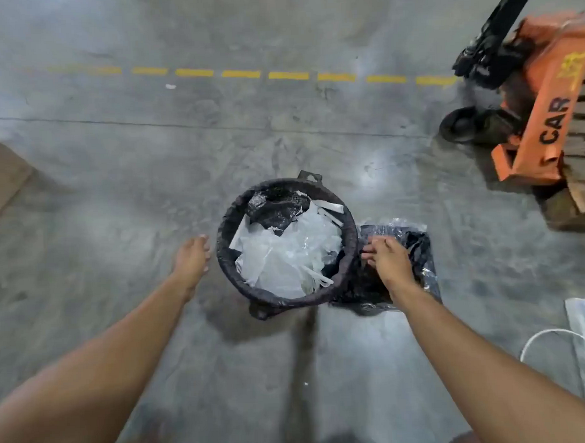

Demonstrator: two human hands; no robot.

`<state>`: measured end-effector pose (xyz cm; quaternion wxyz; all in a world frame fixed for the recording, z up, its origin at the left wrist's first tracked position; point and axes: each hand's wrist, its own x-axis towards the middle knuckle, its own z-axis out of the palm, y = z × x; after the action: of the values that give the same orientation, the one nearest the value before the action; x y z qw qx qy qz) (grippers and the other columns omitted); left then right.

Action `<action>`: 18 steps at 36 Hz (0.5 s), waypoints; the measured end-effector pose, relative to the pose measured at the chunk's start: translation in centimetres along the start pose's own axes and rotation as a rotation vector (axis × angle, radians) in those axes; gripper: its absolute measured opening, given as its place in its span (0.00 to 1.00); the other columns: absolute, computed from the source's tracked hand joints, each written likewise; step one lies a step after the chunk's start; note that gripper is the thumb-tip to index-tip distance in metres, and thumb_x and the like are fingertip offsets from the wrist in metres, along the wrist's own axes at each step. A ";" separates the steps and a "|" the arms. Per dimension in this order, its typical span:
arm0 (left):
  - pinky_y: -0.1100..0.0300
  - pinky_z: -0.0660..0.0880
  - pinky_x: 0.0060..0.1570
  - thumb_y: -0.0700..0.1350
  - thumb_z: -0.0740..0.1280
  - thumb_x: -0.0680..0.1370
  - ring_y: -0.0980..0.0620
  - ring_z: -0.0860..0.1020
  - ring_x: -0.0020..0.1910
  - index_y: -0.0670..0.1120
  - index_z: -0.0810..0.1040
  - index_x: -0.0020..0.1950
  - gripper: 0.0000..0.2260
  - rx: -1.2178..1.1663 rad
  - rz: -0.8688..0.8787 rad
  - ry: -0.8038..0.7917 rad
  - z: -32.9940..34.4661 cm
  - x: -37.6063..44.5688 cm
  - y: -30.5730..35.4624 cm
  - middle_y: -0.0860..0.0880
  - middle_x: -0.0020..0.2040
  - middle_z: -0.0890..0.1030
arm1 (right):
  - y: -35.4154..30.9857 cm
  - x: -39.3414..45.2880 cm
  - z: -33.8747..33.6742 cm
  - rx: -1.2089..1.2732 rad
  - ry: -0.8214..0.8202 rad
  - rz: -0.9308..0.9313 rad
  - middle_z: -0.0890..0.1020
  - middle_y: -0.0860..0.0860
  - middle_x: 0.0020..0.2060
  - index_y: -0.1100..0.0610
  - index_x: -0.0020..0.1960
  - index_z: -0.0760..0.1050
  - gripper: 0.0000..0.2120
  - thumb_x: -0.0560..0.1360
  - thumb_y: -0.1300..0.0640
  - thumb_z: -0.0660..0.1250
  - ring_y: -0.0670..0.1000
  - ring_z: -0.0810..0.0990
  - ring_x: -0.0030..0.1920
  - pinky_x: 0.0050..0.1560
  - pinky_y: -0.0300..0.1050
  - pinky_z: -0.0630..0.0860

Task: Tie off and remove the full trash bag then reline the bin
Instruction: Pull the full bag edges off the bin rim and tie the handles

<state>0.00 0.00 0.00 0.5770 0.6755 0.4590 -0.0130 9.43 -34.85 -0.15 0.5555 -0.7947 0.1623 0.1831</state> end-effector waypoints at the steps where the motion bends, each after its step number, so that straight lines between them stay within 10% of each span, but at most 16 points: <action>1: 0.51 0.76 0.54 0.56 0.58 0.82 0.48 0.77 0.56 0.48 0.75 0.68 0.20 0.002 -0.004 0.024 0.3 1.4 -0.4 0.47 0.56 0.78 | 0.3 0.8 0.6 0.009 0.017 -0.013 0.82 0.52 0.50 0.55 0.56 0.77 0.11 0.83 0.52 0.58 0.53 0.82 0.53 0.65 0.58 0.77; 4: 0.49 0.77 0.55 0.64 0.58 0.74 0.46 0.79 0.59 0.52 0.76 0.69 0.28 -0.037 -0.042 0.001 1.6 6.6 -2.0 0.47 0.67 0.78 | 0.9 3.4 2.8 -0.006 0.034 -0.032 0.79 0.53 0.59 0.55 0.61 0.77 0.17 0.82 0.47 0.56 0.56 0.77 0.63 0.68 0.57 0.72; 8: 0.48 0.82 0.42 0.66 0.57 0.78 0.41 0.84 0.43 0.44 0.81 0.63 0.30 -0.220 -0.104 -0.286 3.7 10.7 -3.0 0.39 0.54 0.85 | 2.7 6.9 5.4 0.211 -0.114 0.136 0.84 0.55 0.53 0.56 0.58 0.82 0.27 0.80 0.38 0.54 0.57 0.82 0.54 0.56 0.51 0.77; 12: 0.35 0.73 0.63 0.67 0.64 0.74 0.36 0.75 0.56 0.39 0.79 0.67 0.35 -0.279 -0.059 -0.373 4.0 12.7 -3.4 0.36 0.62 0.77 | 3.7 8.5 6.3 0.294 -0.152 0.140 0.86 0.58 0.49 0.53 0.50 0.86 0.30 0.74 0.31 0.57 0.60 0.83 0.51 0.61 0.55 0.78; 14: 0.39 0.74 0.58 0.64 0.64 0.73 0.36 0.77 0.53 0.40 0.81 0.64 0.32 -0.276 -0.032 -0.348 3.9 12.6 -3.4 0.35 0.60 0.78 | 3.7 8.5 6.2 0.266 -0.136 0.152 0.85 0.57 0.46 0.54 0.48 0.84 0.29 0.76 0.32 0.56 0.59 0.83 0.48 0.57 0.53 0.78; 18: 0.46 0.79 0.45 0.63 0.63 0.71 0.38 0.80 0.40 0.39 0.82 0.57 0.29 -0.222 -0.032 -0.298 3.2 11.2 -3.8 0.33 0.53 0.80 | 2.9 7.9 5.7 0.067 -0.079 0.205 0.78 0.58 0.68 0.55 0.70 0.76 0.46 0.69 0.22 0.50 0.60 0.77 0.66 0.70 0.59 0.71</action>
<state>5.68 3.90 -10.08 0.7091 0.5910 0.3779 -0.0714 14.38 -30.84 -8.09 0.5660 -0.7471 0.2269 0.2644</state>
